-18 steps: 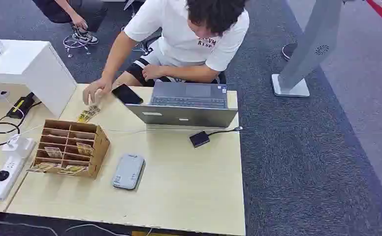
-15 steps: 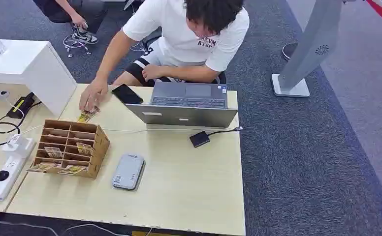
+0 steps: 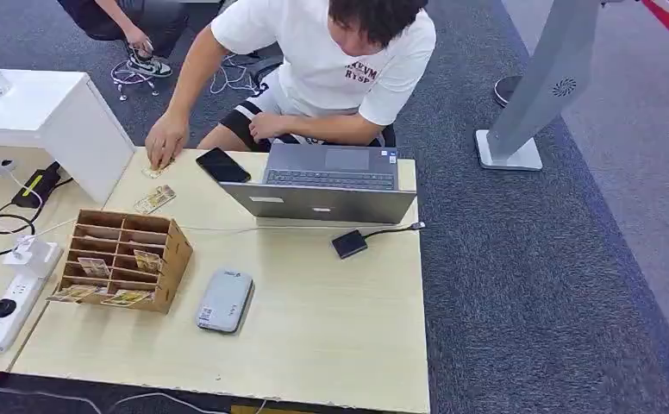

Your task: Pass the card to the sensor for recognition and then transmit it.

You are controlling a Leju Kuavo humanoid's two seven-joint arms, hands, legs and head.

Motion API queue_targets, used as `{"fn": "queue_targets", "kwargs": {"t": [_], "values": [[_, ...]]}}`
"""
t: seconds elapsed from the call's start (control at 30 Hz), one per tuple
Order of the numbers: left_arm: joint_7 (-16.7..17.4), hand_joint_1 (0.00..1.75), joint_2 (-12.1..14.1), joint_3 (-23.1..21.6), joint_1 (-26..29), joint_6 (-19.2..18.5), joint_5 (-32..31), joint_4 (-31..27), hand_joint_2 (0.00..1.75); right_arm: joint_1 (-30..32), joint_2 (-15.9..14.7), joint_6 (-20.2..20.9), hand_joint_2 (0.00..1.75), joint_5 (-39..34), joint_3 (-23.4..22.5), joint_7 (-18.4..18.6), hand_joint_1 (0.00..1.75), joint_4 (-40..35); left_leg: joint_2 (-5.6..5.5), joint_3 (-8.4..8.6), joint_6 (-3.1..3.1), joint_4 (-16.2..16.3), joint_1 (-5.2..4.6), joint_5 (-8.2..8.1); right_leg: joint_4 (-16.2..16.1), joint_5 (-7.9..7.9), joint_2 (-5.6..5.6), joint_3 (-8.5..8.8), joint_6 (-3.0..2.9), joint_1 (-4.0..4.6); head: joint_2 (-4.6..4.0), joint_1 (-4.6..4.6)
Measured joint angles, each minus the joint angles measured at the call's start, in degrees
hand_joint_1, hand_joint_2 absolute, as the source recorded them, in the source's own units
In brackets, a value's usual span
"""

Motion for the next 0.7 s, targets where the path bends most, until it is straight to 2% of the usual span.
{"fn": "queue_targets", "kwargs": {"t": [0.2,0.37,0.47,0.57,0.7], "values": [[-2.7,0.00,2.0,0.1,0.0,-3.8,0.4,0.0,1.75,0.0,0.0,0.0,1.75,0.0,0.1,0.4,0.00,0.0,0.00,-0.01,0.00,0.0,0.00,0.00,0.0,0.00,0.00,0.00,0.00,0.00,0.00,0.00],[-6.7,0.00,3.7,0.1,-0.1,-5.2,1.4,-0.5,1.75,0.0,0.0,-0.5,1.75,-0.2,0.1,0.4,0.00,0.0,0.00,0.01,0.00,0.0,0.00,0.00,0.0,0.00,0.00,-0.01,0.00,0.00,0.00,-0.02],[-7.2,0.00,3.7,0.2,-0.7,-5.4,3.3,-3.1,1.75,0.0,0.0,-0.4,1.75,-0.2,0.2,0.3,0.00,0.0,-0.01,0.00,-0.01,0.0,0.00,0.01,0.0,0.00,-0.01,0.00,0.00,0.00,0.00,0.00],[-7.2,0.00,3.4,0.2,-0.8,-9.4,-0.4,-8.1,1.75,0.0,0.0,0.0,1.75,-0.2,0.2,0.4,0.00,0.0,0.00,-0.02,-0.01,0.0,0.04,0.01,0.0,0.00,0.00,0.01,0.00,0.04,0.00,0.02],[-7.2,0.00,2.4,0.2,-0.7,-17.9,-3.3,-16.5,1.75,0.0,0.2,0.8,1.75,-1.1,0.2,-0.1,0.00,0.2,0.00,-0.01,-0.01,0.0,0.02,0.01,0.0,0.00,-0.01,-0.01,0.00,0.03,0.00,0.02]]}}
